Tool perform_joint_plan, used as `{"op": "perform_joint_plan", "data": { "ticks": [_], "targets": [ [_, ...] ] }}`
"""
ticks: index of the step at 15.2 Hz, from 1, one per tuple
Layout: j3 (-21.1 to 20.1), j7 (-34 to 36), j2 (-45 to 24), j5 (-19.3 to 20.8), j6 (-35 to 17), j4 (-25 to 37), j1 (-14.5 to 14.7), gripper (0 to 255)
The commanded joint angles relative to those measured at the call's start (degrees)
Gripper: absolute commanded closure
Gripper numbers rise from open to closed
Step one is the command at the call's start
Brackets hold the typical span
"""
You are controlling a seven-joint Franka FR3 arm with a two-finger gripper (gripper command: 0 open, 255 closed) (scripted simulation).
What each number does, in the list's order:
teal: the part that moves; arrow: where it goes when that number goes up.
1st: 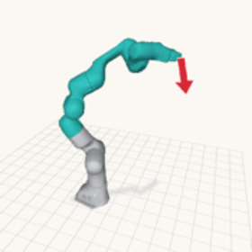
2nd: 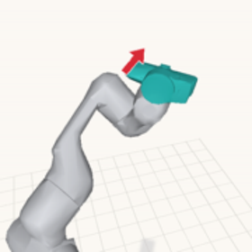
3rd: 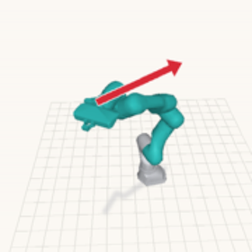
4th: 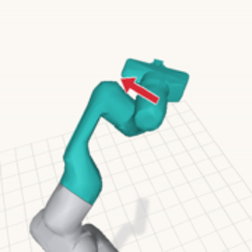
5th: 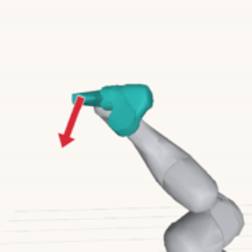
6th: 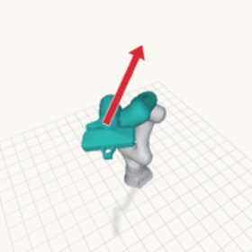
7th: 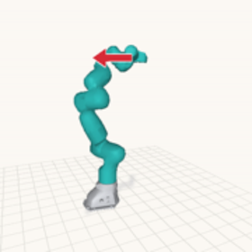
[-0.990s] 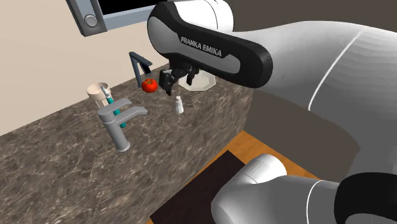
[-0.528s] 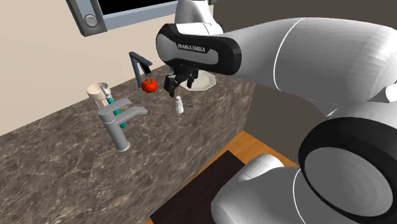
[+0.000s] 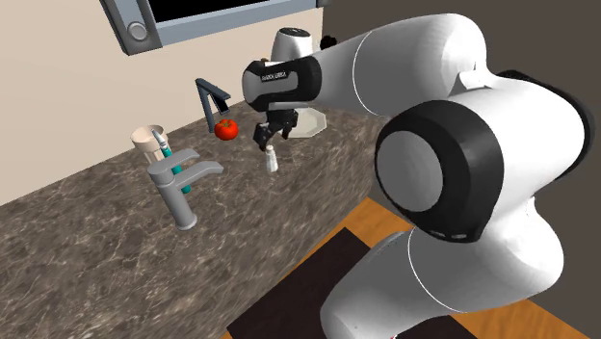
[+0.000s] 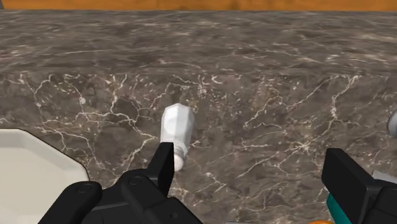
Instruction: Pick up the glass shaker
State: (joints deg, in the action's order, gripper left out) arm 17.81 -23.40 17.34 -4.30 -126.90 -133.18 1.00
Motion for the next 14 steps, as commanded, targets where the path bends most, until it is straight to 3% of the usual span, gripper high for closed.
{"op": "perform_joint_plan", "data": {
  "ticks": [1,6,11,14],
  "targets": [
    [1.6,-3.1,-4.4,-2.3,-2.4,1.7,0.6,0],
    [4.4,-11.7,-16.0,-10.4,-6.8,7.0,1.4,0],
    [4.4,-20.3,-27.8,-19.6,-8.5,14.4,-0.2,0],
    [3.9,-21.6,-29.2,-21.0,-10.3,13.7,-0.6,0]
  ]
}}
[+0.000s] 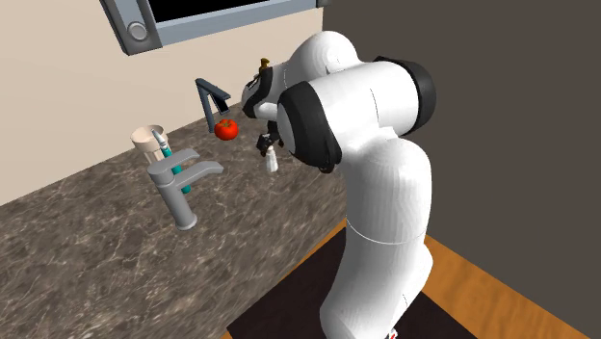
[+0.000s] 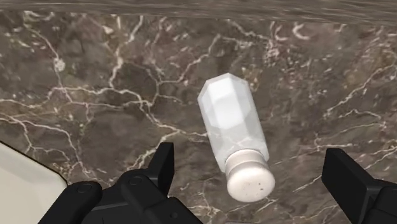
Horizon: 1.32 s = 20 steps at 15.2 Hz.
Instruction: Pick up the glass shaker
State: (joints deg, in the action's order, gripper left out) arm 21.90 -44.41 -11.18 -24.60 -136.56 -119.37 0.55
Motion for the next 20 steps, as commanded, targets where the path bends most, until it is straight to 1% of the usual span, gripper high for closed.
{"op": "perform_joint_plan", "data": {
  "ticks": [1,4,6,7,16,20],
  "targets": [
    [-0.3,-1.1,-1.1,-1.2,-1.2,-0.3,-0.2,0],
    [-0.8,-2.5,-2.6,-2.8,-2.9,-0.8,-0.5,0],
    [-0.9,-2.7,-2.9,-3.1,-3.2,-0.9,-0.6,0],
    [-0.9,-2.7,-2.7,-3.0,-3.3,-1.1,-0.6,255],
    [-0.9,-2.7,-2.9,-3.1,-3.2,-0.9,-0.6,255],
    [-0.2,-0.9,-0.9,-1.0,-1.0,-0.2,-0.2,255]
  ]
}}
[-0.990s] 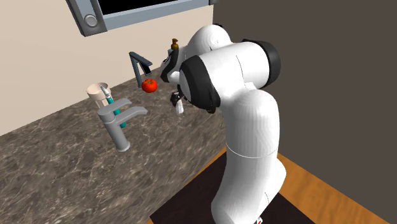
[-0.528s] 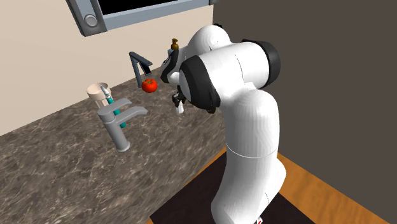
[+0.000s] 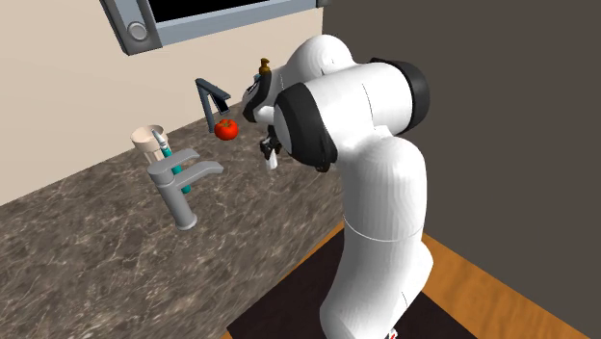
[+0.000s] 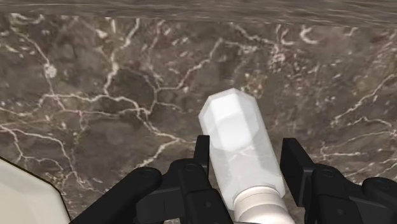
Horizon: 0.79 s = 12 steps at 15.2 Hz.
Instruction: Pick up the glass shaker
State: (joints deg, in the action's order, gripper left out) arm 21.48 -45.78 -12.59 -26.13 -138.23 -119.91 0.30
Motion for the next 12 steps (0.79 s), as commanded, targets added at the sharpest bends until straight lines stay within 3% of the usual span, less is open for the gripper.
{"op": "perform_joint_plan", "data": {
  "ticks": [1,12],
  "targets": [
    [0.3,0.9,0.9,1.1,1.3,0.5,0.2,255],
    [1.4,5.0,5.2,5.5,7.4,3.3,0.8,255]
  ]
}}
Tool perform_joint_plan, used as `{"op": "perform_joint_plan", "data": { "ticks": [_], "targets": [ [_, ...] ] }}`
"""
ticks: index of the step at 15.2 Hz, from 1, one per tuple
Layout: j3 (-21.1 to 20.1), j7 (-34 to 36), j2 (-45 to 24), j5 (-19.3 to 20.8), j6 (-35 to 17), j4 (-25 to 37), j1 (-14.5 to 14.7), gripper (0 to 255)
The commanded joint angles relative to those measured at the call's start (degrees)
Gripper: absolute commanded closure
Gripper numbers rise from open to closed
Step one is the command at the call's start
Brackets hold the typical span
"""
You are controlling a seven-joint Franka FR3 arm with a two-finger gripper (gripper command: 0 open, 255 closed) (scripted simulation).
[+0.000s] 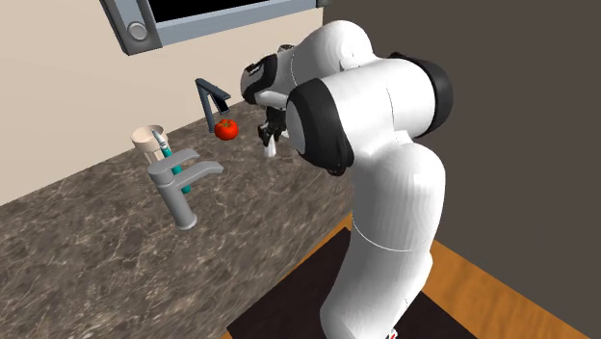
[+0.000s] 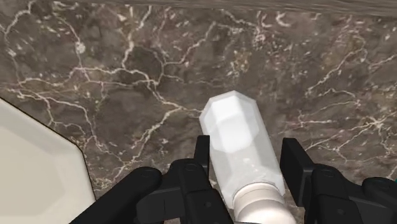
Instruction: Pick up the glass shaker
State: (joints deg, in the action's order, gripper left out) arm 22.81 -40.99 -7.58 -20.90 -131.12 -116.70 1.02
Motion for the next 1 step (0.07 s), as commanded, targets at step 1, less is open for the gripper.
{"op": "perform_joint_plan", "data": {
  "ticks": [1],
  "targets": [
    [0.0,0.3,0.2,0.2,0.3,0.1,0.1,255]
  ]
}}
